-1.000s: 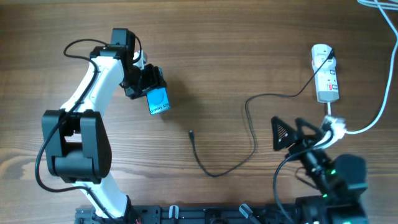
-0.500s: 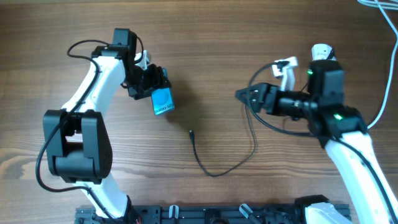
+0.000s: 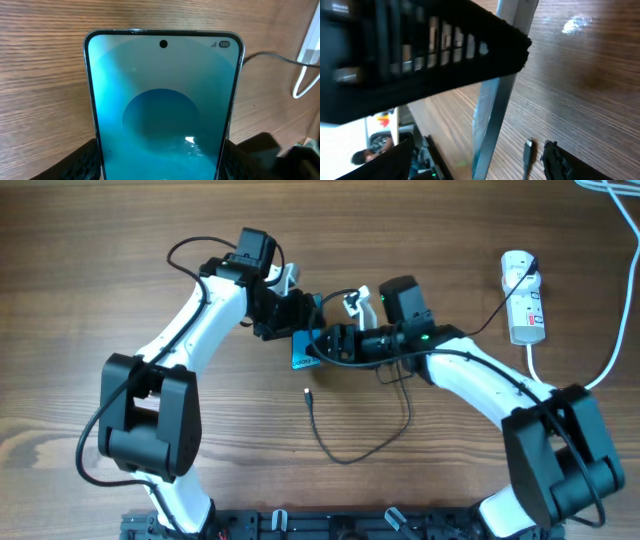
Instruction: Plug charger to phone and switch on socket
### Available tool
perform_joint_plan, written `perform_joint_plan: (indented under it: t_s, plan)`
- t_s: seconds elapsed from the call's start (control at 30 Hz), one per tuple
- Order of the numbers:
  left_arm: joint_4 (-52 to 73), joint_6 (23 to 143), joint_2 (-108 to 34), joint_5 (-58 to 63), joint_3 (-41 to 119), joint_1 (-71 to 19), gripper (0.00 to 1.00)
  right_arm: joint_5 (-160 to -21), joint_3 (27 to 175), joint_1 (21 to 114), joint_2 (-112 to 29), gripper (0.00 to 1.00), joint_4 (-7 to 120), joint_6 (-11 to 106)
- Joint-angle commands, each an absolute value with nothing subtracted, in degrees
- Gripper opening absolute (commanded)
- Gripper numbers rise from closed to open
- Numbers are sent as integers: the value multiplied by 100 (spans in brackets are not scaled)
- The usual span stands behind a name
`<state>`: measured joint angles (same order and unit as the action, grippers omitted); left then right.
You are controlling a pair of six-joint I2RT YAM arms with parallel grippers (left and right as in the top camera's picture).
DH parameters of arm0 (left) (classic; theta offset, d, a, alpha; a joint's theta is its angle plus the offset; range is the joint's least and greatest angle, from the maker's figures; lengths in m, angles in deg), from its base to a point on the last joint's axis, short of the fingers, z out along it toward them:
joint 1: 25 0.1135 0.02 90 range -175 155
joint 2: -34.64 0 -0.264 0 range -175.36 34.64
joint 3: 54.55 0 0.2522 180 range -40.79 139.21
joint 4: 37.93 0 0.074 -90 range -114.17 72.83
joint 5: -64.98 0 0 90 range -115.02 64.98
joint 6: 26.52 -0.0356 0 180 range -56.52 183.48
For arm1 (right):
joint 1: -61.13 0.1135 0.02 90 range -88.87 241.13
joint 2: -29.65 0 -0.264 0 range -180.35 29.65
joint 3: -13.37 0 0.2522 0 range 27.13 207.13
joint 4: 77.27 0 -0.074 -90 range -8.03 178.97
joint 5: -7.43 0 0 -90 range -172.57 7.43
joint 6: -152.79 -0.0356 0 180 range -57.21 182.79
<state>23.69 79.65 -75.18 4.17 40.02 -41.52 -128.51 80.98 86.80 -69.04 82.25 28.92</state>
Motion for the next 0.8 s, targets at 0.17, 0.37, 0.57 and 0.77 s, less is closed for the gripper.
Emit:
perform_joint_plan:
  t_s: [0.17, 0.37, 0.57, 0.77]
  plan:
    - [2288, 7871, -7378, 846, 3998, -4329, 64, -12175, 8181, 8835, -6990, 65, 8430, 2514]
    - [2288, 7868, -7378, 903, 3998, -4329, 65, -12177, 8181, 8833, -6990, 38, 8428, 2455]
    - [2227, 7866, -7378, 896, 3998, -4447, 66, -12175, 8181, 8833, -6990, 6, 8441, 2169]
    - [2231, 7868, -7352, 914, 4018, -4359, 79, -12580, 8183, 8728, -6988, 4, 8557, 2171]
